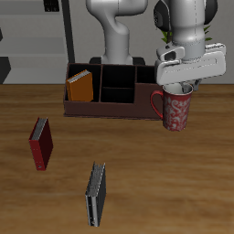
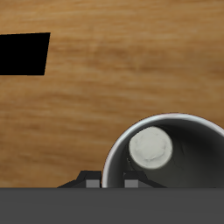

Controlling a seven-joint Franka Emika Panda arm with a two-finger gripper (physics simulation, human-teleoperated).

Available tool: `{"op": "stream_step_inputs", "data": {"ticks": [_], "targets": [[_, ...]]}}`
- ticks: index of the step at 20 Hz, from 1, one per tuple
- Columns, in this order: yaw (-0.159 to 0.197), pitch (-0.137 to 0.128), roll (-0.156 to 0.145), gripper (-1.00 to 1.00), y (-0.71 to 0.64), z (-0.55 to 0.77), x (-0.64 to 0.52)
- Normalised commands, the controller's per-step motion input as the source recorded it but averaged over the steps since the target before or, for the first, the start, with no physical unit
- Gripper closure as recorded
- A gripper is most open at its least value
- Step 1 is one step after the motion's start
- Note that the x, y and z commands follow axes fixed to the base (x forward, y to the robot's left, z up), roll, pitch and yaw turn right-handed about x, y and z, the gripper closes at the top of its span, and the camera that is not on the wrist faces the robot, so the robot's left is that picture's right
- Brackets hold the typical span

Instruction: Place the orange book into the back desk caddy's left compartment and place the red mug into the back desk caddy's right compartment

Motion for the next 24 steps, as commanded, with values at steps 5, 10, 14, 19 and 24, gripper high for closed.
{"op": "stream_step_inputs", "data": {"ticks": [5,10,14,19,24], "targets": [[-0.036,-0.028,0.008,1.00,0.11,0.30,-0.46],[-0.069,-0.025,-0.014,1.00,0.04,0.33,-0.52],[0.010,-0.049,-0.008,1.00,0.10,0.32,-0.71],[0.004,-0.033,0.020,1.00,-0.03,0.18,-0.36],[-0.022,-0.028,0.003,1.00,-0.11,0.13,-0.42]]}}
